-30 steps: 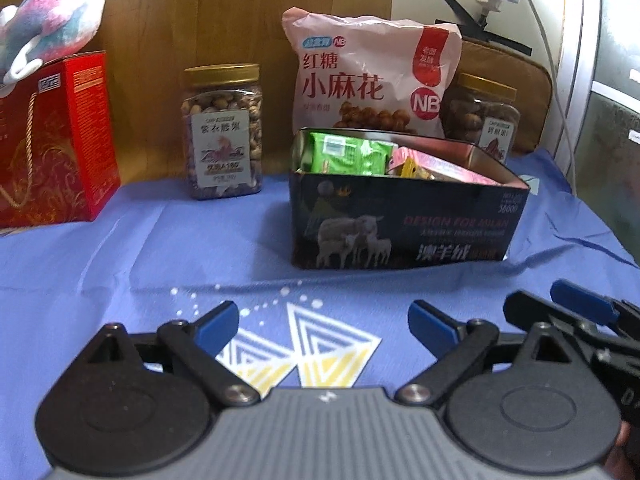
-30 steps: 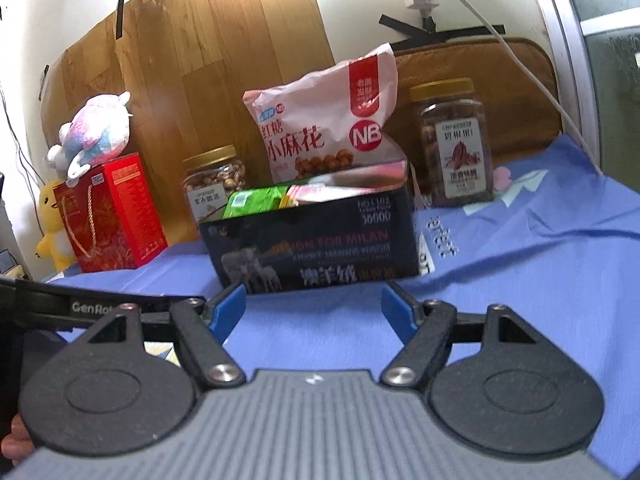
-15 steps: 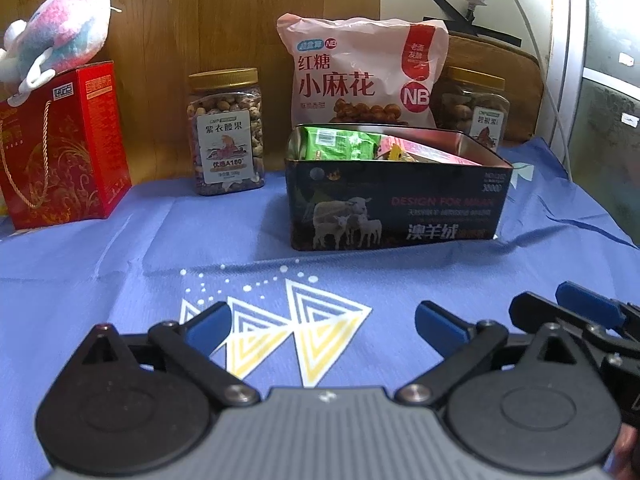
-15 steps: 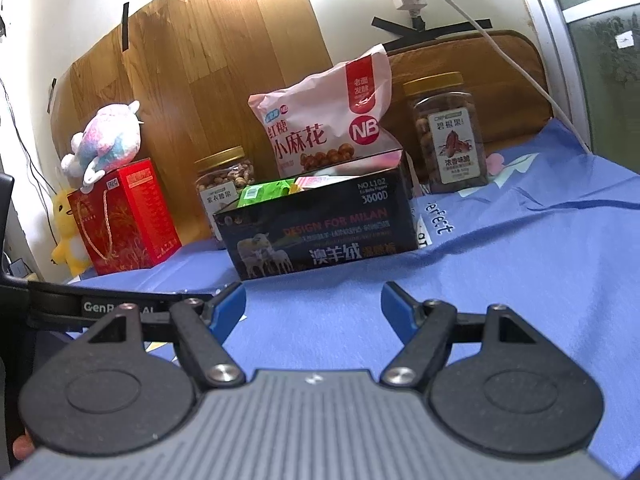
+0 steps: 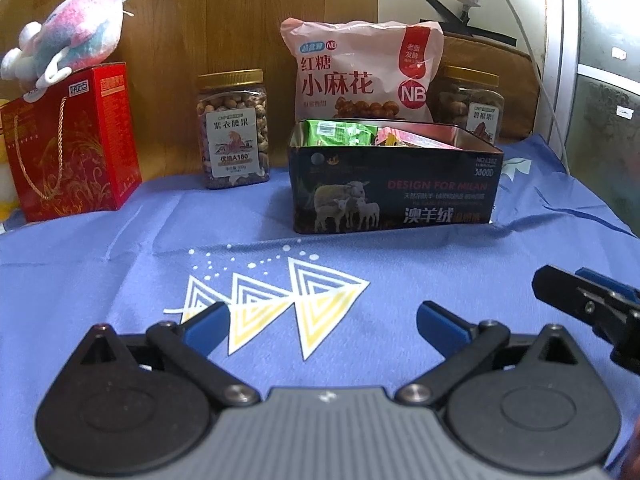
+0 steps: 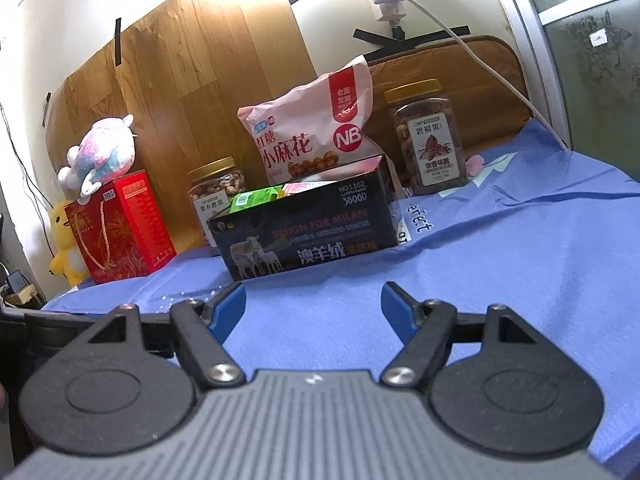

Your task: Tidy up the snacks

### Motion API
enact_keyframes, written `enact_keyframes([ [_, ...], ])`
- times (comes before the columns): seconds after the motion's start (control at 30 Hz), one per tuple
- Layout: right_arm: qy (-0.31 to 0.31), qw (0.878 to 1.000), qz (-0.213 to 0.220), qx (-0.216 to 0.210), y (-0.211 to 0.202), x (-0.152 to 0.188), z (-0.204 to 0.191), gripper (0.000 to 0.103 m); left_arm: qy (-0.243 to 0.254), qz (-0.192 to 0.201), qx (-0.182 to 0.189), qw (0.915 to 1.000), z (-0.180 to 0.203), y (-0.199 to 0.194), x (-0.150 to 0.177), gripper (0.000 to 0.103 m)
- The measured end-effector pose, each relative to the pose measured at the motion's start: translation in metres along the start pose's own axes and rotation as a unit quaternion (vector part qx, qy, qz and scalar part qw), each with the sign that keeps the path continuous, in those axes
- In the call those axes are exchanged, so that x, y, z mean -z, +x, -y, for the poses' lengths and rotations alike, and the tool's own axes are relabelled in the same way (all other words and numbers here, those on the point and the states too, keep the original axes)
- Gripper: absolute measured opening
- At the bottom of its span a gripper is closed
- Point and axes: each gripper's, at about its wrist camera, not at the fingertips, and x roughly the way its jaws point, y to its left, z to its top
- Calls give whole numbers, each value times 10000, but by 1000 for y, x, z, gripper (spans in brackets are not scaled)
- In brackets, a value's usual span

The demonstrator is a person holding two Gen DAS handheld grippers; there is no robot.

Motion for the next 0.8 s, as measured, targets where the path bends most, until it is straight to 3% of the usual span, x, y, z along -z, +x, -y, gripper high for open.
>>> enact_keyframes([
  [0.17, 12, 10000, 38, 76, -3, 1, 0, 77, 23, 121, -38, 9999, -1, -4, 2, 103],
  [0.4, -2, 9998, 39, 171, -2, 2, -2, 77, 59, 785, -368, 9962, -3, -22, -2, 103],
  [0.53, 55, 9998, 5, 210, 0, 2, 0, 77, -150, 695, 13, 9975, -9, -24, -7, 103],
  [0.8, 95, 9997, -42, 234, 2, 2, 1, 77, 165, 841, -458, 9953, -3, -26, -4, 103],
])
